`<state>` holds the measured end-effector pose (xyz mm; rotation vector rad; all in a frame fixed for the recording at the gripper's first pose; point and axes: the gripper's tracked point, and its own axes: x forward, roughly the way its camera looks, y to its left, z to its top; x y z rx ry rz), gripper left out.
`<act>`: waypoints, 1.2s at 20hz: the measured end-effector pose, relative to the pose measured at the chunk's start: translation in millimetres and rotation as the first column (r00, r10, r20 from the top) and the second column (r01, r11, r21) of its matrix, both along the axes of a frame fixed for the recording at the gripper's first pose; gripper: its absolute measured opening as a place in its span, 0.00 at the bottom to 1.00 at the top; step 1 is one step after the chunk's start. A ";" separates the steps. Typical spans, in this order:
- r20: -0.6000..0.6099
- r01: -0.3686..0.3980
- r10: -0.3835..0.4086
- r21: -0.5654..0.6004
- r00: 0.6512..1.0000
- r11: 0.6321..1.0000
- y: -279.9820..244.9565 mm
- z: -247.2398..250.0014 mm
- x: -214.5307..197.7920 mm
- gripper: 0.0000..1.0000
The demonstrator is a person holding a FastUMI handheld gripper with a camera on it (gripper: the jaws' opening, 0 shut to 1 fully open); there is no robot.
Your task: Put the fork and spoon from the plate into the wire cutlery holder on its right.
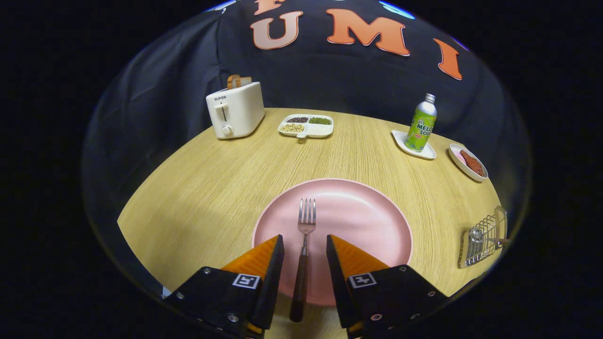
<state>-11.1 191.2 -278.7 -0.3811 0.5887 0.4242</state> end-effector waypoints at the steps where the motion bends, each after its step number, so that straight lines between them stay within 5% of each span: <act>1: -0.007 0.001 -0.001 -0.006 1.000 1.000 0.5 -4.5 0.0 0.52; 14: -0.012 0.032 -0.032 -0.044 0.999 0.999 -6.1 -12.7 4.2 0.05; 24: -0.018 0.034 -0.034 0.021 0.999 0.999 -18.1 29.4 1.0 0.04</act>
